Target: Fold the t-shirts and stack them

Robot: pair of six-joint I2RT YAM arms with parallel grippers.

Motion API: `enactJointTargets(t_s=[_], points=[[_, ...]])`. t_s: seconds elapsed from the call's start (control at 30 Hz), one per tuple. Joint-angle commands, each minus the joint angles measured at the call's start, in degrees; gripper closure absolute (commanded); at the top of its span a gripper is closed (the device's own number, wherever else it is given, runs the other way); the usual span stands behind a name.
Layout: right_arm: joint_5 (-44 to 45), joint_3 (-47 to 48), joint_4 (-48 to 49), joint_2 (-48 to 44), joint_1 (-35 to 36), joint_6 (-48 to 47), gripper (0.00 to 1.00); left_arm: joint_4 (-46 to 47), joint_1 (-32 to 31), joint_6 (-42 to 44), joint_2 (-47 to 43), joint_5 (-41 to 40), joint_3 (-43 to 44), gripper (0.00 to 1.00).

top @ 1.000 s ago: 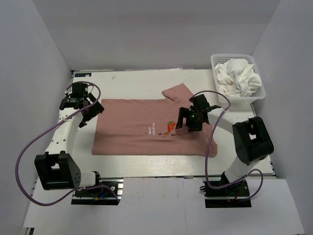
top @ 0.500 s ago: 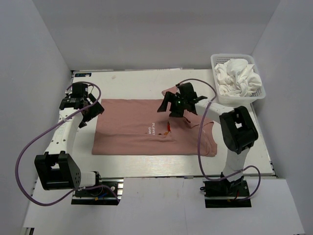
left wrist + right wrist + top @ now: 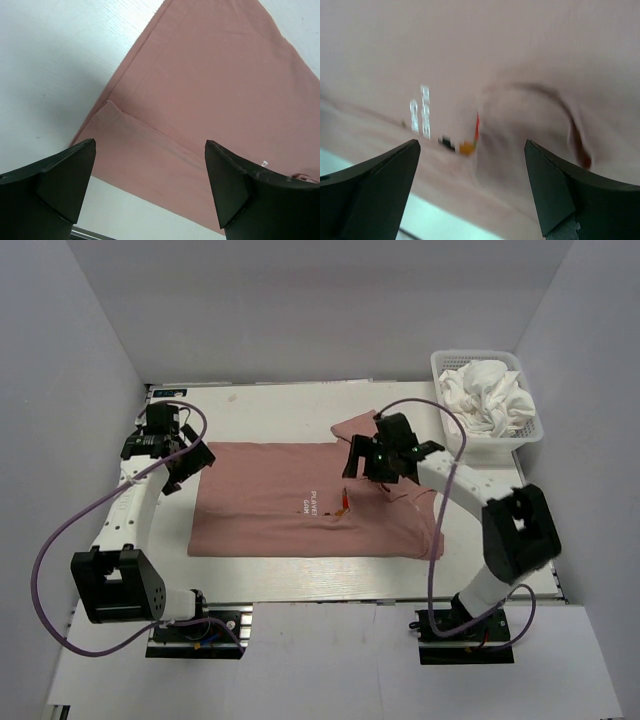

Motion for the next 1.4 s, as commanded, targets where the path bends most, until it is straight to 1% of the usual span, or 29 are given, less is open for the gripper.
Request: enactJointTargets(t_s=[0.0,0.03,0.1,0.17,0.27,0.43,0.57,0.63,0.77,0.8,0.93,0.97,1.07,1.1,1.13,1.17,1.2,1.27,1.3,1.37], points=[[1.1,-6.6,-2.0,-7.6,1.6,-4.9,0.1,2.7,-0.3,0.6,-1.3,2.6,-0.9,0.0],[1.6,-10.2,0.5,-9.9,1.7,-3.8,0.1,3.6,-0.3,0.6,-1.3,3.2,-1.7,0.0],[2.4,-15.0,2.6,-10.3,1.1,-3.2,0.1,4.6,-0.3,0.6,-1.8,4.9,-2.7,0.0],[4.4,-15.0,2.9,-9.3,1.3,-2.6,0.1,5.5,-0.3,0.6,-1.3,7.0,-2.7,0.0],[4.6,-13.0,3.2,-5.8,1.0,-2.5,0.1,6.1,-0.3,0.1,0.1,8.1,-2.2,0.0],[10.6,-10.2,2.0,-2.4,1.0,-1.6,0.1,4.8,-0.3,0.1,2.3,6.8,-1.7,0.0],[19.7,-5.8,-0.9,0.7,0.5,-0.6,0.1,4.3,-0.3,0.1,2.3,5.5,-1.1,0.0],[24.1,-3.6,0.0,1.7,0.4,-1.6,0.1,4.3,-0.3,0.1,2.3,4.8,-1.1,0.0],[25.6,0.0,3.5,4.9,0.0,-4.1,0.1,4.3,-0.3,0.1,2.9,4.8,-0.5,0.0],[26.0,1.4,4.7,7.0,-0.3,-4.5,0.1,4.3,-0.3,0.1,2.9,4.8,-0.5,0.0],[26.7,10.3,1.6,11.3,-1.2,-6.7,0.1,4.8,0.4,0.1,5.0,4.8,1.8,0.0],[26.7,12.2,1.8,11.9,-1.6,-8.1,0.1,5.8,0.4,0.1,5.6,5.9,2.4,0.0],[26.6,16.3,3.2,13.4,-2.6,-10.7,0.1,7.4,0.4,0.7,8.8,5.9,5.6,0.0],[26.8,17.6,3.1,13.9,-2.6,-11.2,0.1,7.9,0.4,0.7,10.2,5.9,8.2,0.0],[27.0,18.8,2.2,16.5,-3.0,-12.1,0.1,7.9,0.4,1.5,11.9,5.9,9.7,0.0],[27.2,23.9,1.6,17.6,-3.8,-12.3,0.1,7.4,0.4,2.3,15.8,4.9,11.4,0.0],[26.9,25.9,1.0,19.0,-4.1,-12.7,0.1,6.1,0.4,2.8,18.0,4.2,15.2,0.0],[26.1,34.2,-2.3,24.4,-4.9,-14.4,0.1,4.7,0.4,3.4,22.6,1.7,19.1,0.0],[26.0,38.0,-3.2,25.6,-5.2,-15.1,0.1,4.0,0.9,3.4,27.2,0.5,22.9,0.0],[25.3,41.2,-4.0,31.1,-6.0,-17.2,0.1,3.3,0.9,3.9,31.4,-1.0,26.1,0.0]])
